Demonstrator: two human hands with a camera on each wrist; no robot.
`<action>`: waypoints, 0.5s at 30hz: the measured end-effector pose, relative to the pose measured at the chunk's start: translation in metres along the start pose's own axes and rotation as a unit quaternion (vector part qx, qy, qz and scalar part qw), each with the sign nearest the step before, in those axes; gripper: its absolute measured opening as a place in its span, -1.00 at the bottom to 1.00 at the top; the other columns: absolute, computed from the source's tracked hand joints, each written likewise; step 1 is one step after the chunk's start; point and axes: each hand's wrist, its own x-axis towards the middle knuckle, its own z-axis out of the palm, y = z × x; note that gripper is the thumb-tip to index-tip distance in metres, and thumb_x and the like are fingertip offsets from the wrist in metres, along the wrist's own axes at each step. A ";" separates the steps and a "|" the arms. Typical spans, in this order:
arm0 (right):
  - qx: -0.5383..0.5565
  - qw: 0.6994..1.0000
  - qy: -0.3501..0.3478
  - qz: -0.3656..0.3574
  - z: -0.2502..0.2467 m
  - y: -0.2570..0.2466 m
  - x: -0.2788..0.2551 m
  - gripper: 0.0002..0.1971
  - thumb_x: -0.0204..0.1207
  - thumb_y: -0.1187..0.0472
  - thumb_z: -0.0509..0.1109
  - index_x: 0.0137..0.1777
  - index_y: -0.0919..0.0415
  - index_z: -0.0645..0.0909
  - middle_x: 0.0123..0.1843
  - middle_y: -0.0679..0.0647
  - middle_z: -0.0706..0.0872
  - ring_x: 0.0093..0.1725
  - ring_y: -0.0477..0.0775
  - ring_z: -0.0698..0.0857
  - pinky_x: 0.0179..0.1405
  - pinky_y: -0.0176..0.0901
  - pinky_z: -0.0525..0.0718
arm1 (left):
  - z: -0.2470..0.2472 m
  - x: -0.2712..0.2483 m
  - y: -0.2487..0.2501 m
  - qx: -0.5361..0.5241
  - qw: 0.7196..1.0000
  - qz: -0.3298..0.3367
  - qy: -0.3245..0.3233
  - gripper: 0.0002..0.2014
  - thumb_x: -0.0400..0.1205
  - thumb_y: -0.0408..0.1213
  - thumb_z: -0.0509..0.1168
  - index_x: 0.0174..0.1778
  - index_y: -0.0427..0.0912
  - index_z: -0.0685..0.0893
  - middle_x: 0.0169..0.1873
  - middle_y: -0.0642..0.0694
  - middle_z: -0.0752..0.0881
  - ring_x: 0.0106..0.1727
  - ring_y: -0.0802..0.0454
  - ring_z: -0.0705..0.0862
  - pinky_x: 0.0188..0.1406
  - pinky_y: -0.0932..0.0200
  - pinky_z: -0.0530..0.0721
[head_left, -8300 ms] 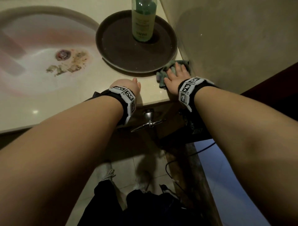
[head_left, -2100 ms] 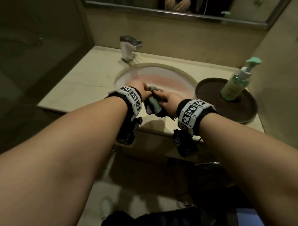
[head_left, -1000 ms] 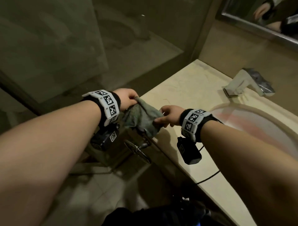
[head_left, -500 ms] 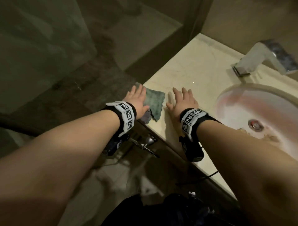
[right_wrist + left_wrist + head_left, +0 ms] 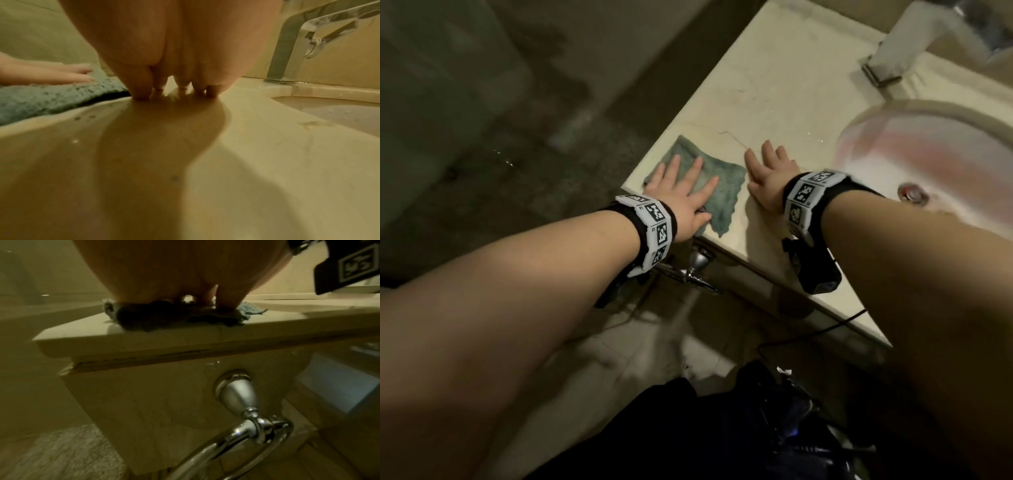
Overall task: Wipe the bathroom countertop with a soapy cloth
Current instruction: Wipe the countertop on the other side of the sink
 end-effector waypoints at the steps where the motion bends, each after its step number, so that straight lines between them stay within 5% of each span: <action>1: -0.003 1.000 -0.003 0.003 0.000 -0.001 0.000 -0.39 0.70 0.07 0.02 0.68 0.04 -0.14 0.71 0.19 -0.19 0.68 0.30 -0.10 0.65 0.14 0.09 | 0.001 -0.001 0.005 0.003 1.000 0.002 0.000 -0.37 0.72 0.14 -0.14 0.65 0.15 -0.28 0.65 -0.10 -0.38 0.66 -0.29 -0.34 0.65 -0.16 -0.29; 8: 0.052 0.997 -0.060 0.025 -0.015 -0.002 -0.002 -0.26 0.61 0.39 0.08 0.68 -0.04 -0.18 0.71 0.05 -0.30 0.70 0.16 -0.24 0.70 0.10 -0.08 | 0.008 -0.003 0.027 -0.010 1.000 0.004 0.003 -0.37 0.73 0.12 -0.16 0.65 0.14 -0.31 0.65 -0.10 -0.39 0.66 -0.30 -0.33 0.64 -0.15 -0.29; 15: 0.018 0.999 -0.039 0.032 -0.003 -0.001 0.007 -0.34 0.70 0.18 0.05 0.67 -0.04 -0.23 0.71 0.08 -0.28 0.70 0.20 -0.21 0.68 0.15 -0.03 | -0.001 0.021 -0.013 -0.096 0.989 -0.112 0.011 -0.40 0.75 0.05 -0.17 0.67 0.08 -0.26 0.67 -0.09 -0.33 0.68 -0.28 -0.26 0.66 -0.13 -0.22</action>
